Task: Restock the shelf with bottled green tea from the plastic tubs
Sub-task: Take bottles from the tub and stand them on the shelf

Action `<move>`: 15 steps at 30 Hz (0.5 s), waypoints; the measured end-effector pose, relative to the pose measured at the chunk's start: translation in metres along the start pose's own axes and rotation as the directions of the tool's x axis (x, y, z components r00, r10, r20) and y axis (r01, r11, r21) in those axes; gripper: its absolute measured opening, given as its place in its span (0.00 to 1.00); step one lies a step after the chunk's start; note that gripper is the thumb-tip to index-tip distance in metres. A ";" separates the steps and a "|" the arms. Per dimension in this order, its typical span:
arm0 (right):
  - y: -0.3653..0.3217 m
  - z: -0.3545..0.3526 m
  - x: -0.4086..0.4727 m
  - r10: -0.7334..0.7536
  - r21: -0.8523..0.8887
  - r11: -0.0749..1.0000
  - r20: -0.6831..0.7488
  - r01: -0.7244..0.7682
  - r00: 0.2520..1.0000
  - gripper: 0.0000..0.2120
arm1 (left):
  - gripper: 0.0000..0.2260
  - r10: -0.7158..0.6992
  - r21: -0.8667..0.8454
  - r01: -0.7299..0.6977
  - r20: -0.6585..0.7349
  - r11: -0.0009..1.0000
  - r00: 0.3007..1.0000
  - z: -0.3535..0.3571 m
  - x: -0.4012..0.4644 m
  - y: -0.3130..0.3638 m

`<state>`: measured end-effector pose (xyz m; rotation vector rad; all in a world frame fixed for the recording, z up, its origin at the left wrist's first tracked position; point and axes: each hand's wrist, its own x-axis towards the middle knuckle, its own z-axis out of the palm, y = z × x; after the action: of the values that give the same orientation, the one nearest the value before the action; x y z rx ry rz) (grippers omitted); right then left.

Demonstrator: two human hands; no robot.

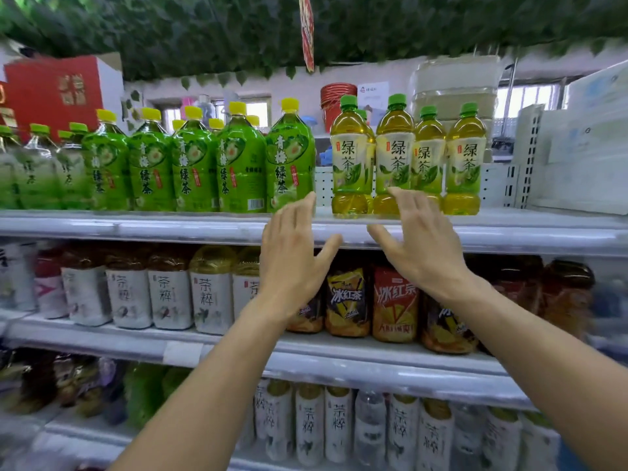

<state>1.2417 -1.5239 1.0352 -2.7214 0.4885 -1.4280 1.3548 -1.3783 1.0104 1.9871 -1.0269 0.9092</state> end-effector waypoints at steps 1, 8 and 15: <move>-0.007 0.001 -0.011 -0.031 -0.005 1.000 -0.019 0.031 0.999 0.29 | 0.32 0.022 0.043 -0.020 -0.037 0.999 0.999 -0.006 -0.014 -0.005; -0.082 0.031 -0.086 -0.168 0.052 0.984 -0.009 0.168 0.986 0.28 | 0.33 -0.007 0.180 0.012 -0.026 0.984 1.000 -0.066 -0.110 -0.070; -0.231 0.082 -0.158 -0.195 0.221 0.962 0.133 0.163 0.972 0.30 | 0.32 -0.144 0.316 0.108 0.092 0.943 0.985 -0.182 -0.206 -0.173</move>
<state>1.2847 -1.2684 0.9013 -2.7310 0.0800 -1.2099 1.3669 -1.0786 0.8859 2.3617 -0.8451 0.9414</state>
